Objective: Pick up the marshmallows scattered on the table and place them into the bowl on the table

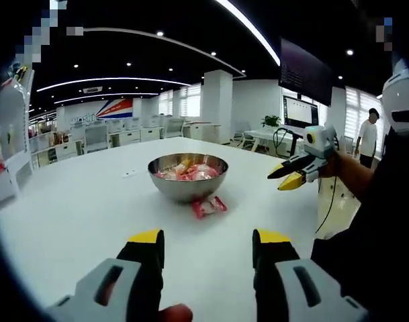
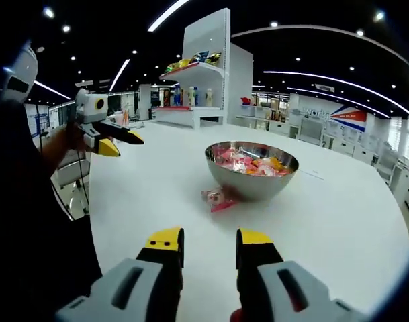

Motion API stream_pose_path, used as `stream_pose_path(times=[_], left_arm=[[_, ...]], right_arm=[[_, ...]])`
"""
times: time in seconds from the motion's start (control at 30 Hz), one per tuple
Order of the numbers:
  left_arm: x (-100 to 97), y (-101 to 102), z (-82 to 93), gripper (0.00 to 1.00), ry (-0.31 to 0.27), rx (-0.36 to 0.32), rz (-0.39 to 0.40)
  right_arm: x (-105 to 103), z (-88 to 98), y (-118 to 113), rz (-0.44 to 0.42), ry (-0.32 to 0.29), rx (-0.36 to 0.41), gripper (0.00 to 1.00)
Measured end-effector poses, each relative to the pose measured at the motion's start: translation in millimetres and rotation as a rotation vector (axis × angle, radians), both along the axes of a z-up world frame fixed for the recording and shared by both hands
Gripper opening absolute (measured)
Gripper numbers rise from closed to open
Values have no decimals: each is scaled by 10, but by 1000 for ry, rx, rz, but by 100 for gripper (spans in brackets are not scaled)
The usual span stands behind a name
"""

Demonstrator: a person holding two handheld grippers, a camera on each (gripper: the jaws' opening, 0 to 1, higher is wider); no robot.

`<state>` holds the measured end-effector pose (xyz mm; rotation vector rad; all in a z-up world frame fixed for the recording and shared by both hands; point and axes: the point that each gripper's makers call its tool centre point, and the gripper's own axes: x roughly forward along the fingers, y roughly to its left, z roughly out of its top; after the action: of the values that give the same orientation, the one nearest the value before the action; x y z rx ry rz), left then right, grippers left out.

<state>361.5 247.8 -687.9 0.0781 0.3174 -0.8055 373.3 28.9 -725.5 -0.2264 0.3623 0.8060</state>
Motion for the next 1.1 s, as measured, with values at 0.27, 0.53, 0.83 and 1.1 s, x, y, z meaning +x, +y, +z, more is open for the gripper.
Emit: stream_pose_path(times=[0.27, 0.53, 0.83, 1.1], left_arm=[[-45, 2, -29, 53, 6, -4, -1], [-92, 22, -81, 53, 19, -6, 4], [-111, 70, -103, 53, 27, 1, 13], [-109, 72, -95, 53, 26, 2, 16]], right_arm=[[131, 46, 85, 19, -8, -1, 31], [389, 12, 383, 95, -22, -26, 31], [600, -104, 656, 128, -6, -29, 31], [718, -241, 785, 141, 12, -47, 31]])
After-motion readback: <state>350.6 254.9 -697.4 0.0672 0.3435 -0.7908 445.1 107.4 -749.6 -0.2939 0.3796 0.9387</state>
